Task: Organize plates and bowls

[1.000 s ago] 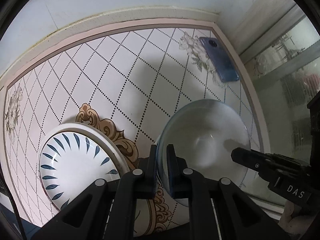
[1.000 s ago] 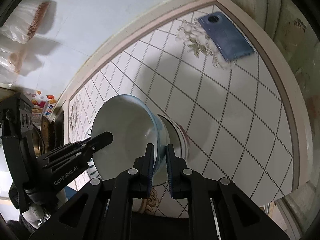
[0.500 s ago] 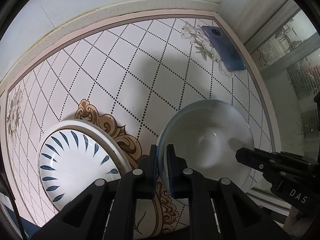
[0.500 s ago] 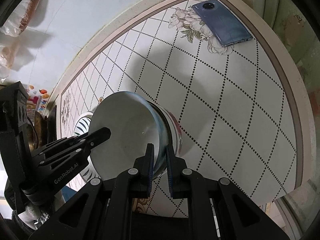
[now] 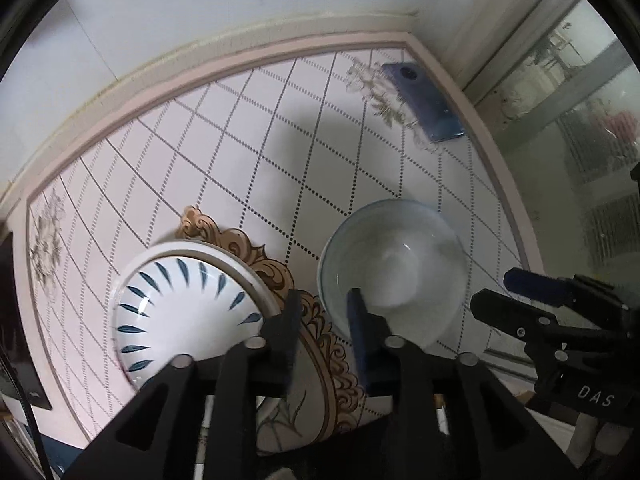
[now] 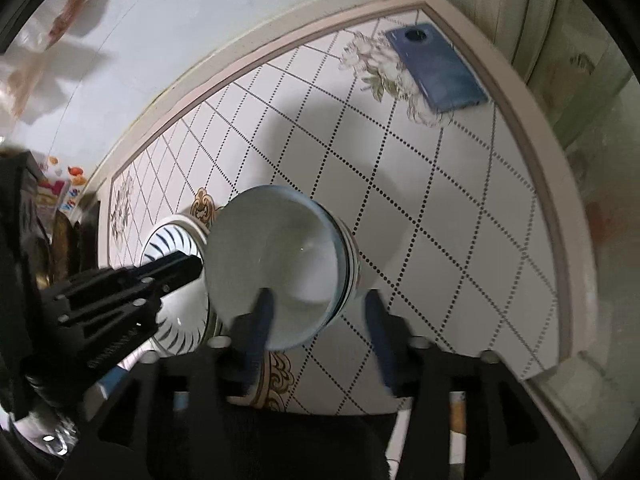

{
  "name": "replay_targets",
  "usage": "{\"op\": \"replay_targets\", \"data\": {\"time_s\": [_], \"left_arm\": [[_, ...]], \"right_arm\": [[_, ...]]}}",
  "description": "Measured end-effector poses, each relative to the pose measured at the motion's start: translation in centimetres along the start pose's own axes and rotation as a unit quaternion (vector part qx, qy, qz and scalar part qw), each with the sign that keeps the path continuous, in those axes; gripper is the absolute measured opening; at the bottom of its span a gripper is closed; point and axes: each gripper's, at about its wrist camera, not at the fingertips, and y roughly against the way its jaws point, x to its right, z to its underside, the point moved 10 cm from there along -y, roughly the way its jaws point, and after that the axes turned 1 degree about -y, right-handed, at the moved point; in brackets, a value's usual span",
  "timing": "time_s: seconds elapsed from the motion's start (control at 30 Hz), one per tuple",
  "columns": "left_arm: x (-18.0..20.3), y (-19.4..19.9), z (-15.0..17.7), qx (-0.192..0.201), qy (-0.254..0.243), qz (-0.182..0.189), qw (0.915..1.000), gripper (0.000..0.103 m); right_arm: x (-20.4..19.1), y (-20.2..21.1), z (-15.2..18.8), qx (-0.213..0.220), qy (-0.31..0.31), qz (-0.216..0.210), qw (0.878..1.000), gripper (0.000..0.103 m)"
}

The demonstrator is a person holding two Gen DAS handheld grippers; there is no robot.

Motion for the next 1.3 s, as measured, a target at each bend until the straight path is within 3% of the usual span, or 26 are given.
{"op": "replay_targets", "data": {"time_s": [0.1,0.17,0.27,0.53,0.63,0.93,1.13,1.3], "left_arm": [[0.0,2.1,0.0,0.009,-0.005,0.007,0.9999,0.038],[0.0,3.1,-0.2,0.015,-0.007,0.009,0.9998,0.057],[0.0,4.6,-0.3,0.025,-0.01,0.016,0.9995,0.06],[0.2,6.5,-0.2,0.033,-0.007,0.032,0.9989,0.061],[0.1,5.9,-0.5,0.03,-0.003,0.038,0.9988,0.07],[-2.2,-1.1,-2.6,-0.002,0.05,0.051,0.9974,0.071],[-2.4,-6.5,-3.1,-0.053,0.078,0.065,0.9934,0.071],[-1.4,-10.1,-3.1,-0.096,0.074,0.075,0.9899,0.069]], "right_arm": [[-0.7,2.0,0.3,0.014,0.014,0.014,1.0,0.066],[-1.2,3.5,0.5,0.025,0.024,0.019,0.999,0.079],[-1.6,5.2,0.7,0.038,0.034,0.038,0.998,0.084],[-2.4,8.5,1.1,0.059,0.034,0.04,0.997,0.092],[-2.2,8.4,0.9,0.06,0.028,0.038,0.997,0.093],[0.4,4.0,-0.5,0.054,-0.027,-0.013,0.998,0.094],[2.2,-2.5,-0.6,0.002,-0.073,-0.072,0.995,0.094],[2.7,-7.3,0.2,-0.04,-0.112,-0.14,0.983,0.094]]}}
